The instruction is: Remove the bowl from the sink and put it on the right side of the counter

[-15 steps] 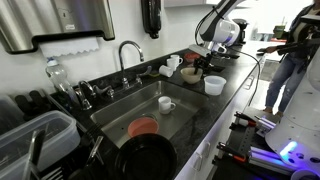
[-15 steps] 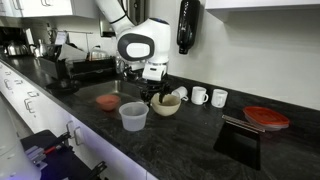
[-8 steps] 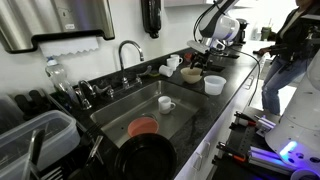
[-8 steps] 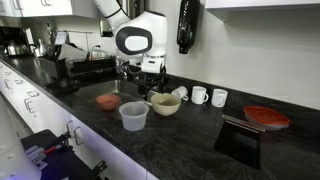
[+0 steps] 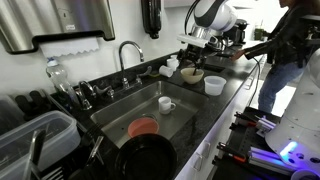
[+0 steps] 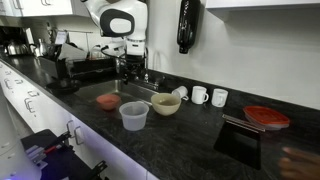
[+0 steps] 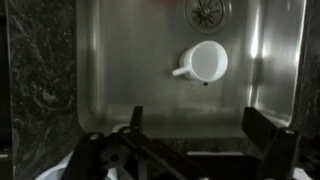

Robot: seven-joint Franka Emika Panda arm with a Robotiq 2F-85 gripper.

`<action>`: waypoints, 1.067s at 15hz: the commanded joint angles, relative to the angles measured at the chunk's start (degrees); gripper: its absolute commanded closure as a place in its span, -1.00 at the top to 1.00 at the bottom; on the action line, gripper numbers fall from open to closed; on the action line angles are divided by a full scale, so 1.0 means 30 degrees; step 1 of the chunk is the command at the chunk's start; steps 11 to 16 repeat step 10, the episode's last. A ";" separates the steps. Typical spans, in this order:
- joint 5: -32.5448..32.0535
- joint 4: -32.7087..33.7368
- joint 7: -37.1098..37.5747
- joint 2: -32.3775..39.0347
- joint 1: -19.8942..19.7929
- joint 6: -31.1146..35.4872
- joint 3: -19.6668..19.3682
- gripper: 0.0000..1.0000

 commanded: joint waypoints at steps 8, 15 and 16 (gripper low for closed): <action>0.0543 -0.0215 -0.1998 -0.0605 0.0735 -0.1551 0.0902 1.00; 0.0543 -0.0216 -0.2003 -0.0605 0.0737 -0.1558 0.0904 1.00; 0.0543 -0.0216 -0.2003 -0.0605 0.0737 -0.1558 0.0904 1.00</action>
